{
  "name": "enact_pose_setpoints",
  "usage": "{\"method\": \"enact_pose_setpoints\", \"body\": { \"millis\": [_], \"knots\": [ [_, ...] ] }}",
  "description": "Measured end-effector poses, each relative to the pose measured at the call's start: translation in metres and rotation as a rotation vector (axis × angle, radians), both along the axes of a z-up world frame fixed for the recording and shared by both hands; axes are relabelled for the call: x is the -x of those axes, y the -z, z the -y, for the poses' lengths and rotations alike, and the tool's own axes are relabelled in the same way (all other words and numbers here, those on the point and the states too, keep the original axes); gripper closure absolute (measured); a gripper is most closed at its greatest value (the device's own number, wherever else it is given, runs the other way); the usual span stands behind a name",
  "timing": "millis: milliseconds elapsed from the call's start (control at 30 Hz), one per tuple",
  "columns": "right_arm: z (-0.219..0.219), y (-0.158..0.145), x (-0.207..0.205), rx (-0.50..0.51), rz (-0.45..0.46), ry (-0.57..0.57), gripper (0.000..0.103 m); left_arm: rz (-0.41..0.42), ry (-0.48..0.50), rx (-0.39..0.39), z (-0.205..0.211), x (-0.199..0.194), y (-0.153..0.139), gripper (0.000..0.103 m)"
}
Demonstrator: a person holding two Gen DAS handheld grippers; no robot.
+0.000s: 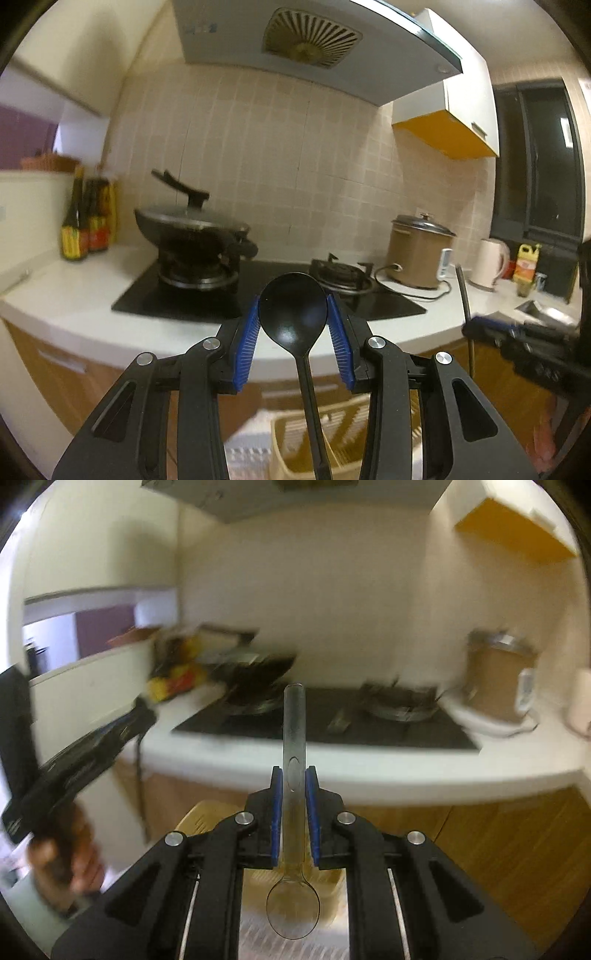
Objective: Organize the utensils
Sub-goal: 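Lift the black ladle with the left tool while the right tool carries the clear spoon to the basket, then open the left tool over the basket while the right tool releases its spoon there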
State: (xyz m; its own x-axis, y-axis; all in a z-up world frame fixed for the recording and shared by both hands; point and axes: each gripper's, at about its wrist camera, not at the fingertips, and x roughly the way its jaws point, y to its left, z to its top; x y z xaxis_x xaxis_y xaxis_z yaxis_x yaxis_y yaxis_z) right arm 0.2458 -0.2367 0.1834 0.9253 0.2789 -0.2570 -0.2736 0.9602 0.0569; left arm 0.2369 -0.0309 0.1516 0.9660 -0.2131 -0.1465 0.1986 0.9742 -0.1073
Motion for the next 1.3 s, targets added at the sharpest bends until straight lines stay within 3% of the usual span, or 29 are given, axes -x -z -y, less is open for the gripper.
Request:
{"method": "enact_pose_setpoints", "body": {
  "millis": [300,533,600,733,900,1067,1300],
  "knots": [
    [-0.013,0.044,-0.044,0.027,0.063,0.069,0.093,-0.004,-0.006,-0.040,0.013,-0.031,0.034,0.068],
    [-0.016,0.071,-0.033,0.052,0.055,0.048,0.092,-0.045,0.014,-0.014,0.005,-0.040,0.055,0.067],
    [-0.013,0.072,-0.029,0.035,0.031,0.031,0.092,-0.058,0.022,0.001,0.002,-0.038,0.056,0.059],
    [-0.006,0.073,-0.012,0.002,-0.001,0.005,0.091,-0.072,0.035,0.013,-0.008,-0.024,0.052,0.055],
    [0.008,0.072,0.018,-0.051,-0.051,-0.010,0.055,-0.111,0.071,0.030,-0.019,-0.002,0.045,0.050],
    [0.021,0.067,0.045,-0.079,-0.138,0.010,0.055,-0.257,0.131,0.037,-0.029,0.023,0.044,0.047],
    [0.029,0.073,0.086,-0.055,-0.341,0.000,0.055,-0.468,0.227,0.011,-0.033,0.057,0.055,0.047]
  ]
}}
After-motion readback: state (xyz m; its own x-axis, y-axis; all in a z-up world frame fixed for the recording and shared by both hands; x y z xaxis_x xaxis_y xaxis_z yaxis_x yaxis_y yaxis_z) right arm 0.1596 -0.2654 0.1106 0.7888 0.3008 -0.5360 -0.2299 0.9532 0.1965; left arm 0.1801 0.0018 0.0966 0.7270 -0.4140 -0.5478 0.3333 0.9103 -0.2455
